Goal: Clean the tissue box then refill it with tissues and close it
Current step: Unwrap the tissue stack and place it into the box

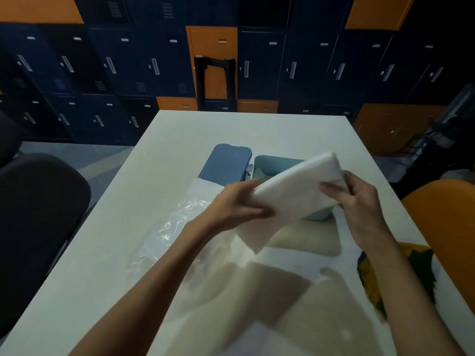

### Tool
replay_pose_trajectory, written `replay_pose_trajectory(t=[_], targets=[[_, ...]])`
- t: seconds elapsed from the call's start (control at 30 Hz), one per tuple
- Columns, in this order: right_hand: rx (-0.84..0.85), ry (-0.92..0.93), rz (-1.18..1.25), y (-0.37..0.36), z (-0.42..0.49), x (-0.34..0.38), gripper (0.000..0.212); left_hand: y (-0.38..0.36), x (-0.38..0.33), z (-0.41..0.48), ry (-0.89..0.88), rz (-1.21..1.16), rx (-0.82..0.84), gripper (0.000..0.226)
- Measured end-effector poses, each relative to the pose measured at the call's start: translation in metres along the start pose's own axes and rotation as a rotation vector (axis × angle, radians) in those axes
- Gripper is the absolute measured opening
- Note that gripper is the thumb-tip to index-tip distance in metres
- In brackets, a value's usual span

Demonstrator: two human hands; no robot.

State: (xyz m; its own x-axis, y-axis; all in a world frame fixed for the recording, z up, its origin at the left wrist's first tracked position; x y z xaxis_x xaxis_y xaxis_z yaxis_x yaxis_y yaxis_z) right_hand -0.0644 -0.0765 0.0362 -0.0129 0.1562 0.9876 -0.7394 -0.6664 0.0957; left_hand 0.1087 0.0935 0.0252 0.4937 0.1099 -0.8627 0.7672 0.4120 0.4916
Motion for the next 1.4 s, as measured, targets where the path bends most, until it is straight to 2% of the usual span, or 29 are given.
replay_pose_trajectory(t=[0.1,0.17,0.23,0.37,0.5,0.67,0.83,1.07,1.17,1.3,1.4], targets=[[-0.077,-0.136,0.200,0.013,-0.013,-0.018,0.019,-0.001,0.014,-0.013,0.096,-0.207,-0.103,0.019],[-0.089,-0.152,0.139,0.013,-0.024,-0.026,0.027,-0.010,0.016,-0.021,0.149,-0.430,-0.235,0.024],[-0.105,-0.141,0.030,0.011,-0.033,-0.034,0.035,-0.021,0.021,-0.025,0.178,-0.516,-0.308,0.023],[-0.077,-0.157,-0.113,0.013,-0.042,-0.053,0.035,-0.039,0.030,-0.028,0.186,-0.448,-0.287,0.021],[0.006,-0.162,-0.186,0.017,-0.044,-0.065,0.051,-0.045,0.030,-0.031,0.191,-0.361,-0.254,0.034],[0.005,-0.185,-0.101,0.010,-0.042,-0.068,0.044,-0.051,0.029,-0.029,0.234,-0.413,-0.286,0.049],[-0.021,-0.191,-0.062,0.004,-0.040,-0.070,0.050,-0.056,0.032,-0.028,0.227,-0.385,-0.286,0.054],[-0.064,-0.232,-0.110,0.001,-0.039,-0.072,0.058,-0.060,0.032,-0.031,0.288,-0.359,-0.278,0.052],[-0.078,-0.261,-0.108,-0.003,-0.039,-0.072,0.048,-0.063,0.034,-0.030,0.284,-0.307,-0.270,0.068],[-0.075,-0.231,-0.141,0.007,-0.046,-0.059,0.037,-0.053,0.043,-0.029,0.221,-0.298,-0.260,0.035],[-0.057,-0.196,-0.049,0.021,-0.048,-0.031,0.035,-0.036,0.026,-0.026,0.238,-0.401,-0.273,0.032]])
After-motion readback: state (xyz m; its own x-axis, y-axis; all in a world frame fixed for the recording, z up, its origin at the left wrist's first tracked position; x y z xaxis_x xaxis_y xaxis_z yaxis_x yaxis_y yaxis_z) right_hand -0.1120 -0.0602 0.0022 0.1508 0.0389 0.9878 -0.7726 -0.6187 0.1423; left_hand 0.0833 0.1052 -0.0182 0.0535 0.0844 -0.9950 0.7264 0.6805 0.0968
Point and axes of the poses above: each hand's wrist, its own z-axis towards the middle knuckle, its own y-axis out of the back of the hand, x = y × z, the point moved 1 cm from there along z, towards the middle knuckle, and after that the axes turned 1 degree about y, right-handed, at the moved point
